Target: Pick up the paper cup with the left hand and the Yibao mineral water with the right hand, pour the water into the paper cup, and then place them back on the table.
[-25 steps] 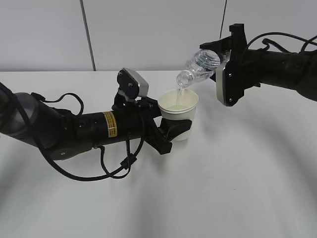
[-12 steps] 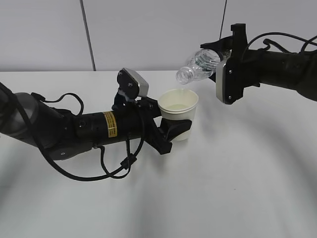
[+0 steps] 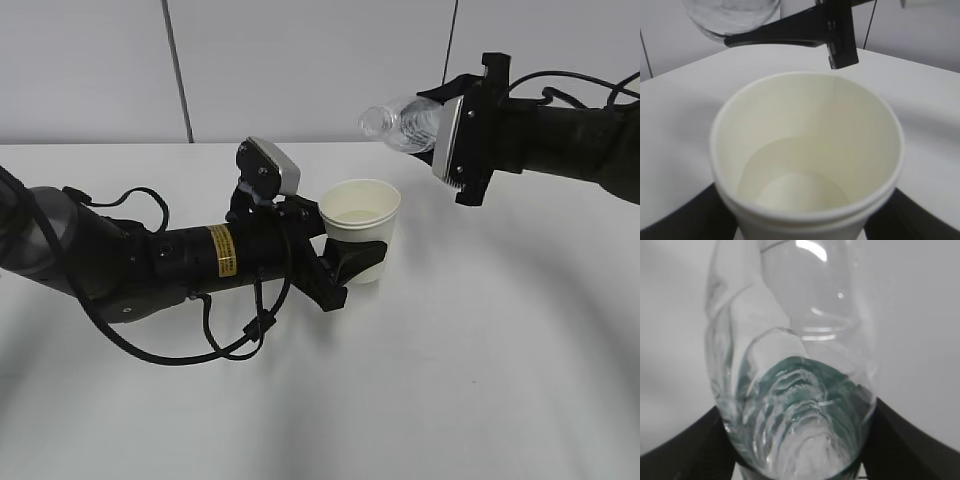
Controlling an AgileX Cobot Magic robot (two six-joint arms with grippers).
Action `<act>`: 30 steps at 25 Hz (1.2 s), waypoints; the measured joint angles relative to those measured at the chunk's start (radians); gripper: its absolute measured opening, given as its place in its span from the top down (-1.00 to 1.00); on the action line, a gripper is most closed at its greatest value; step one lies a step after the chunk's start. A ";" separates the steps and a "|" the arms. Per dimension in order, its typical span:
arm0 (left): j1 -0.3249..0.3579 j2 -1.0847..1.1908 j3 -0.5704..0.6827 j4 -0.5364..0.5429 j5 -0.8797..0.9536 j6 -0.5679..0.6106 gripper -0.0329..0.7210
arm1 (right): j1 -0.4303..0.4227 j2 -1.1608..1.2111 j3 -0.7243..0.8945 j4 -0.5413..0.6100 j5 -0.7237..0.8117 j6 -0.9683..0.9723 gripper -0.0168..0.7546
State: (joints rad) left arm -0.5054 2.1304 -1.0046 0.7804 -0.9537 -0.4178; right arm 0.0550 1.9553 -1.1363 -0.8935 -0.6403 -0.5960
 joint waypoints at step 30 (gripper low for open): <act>0.073 0.000 0.000 -0.001 0.038 0.000 -0.24 | 0.000 0.000 0.000 0.028 0.147 0.698 -0.31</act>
State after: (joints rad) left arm -0.4321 2.1304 -1.0046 0.7795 -0.9156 -0.4178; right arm 0.0550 1.9553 -1.1363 -0.8655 -0.4929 0.1016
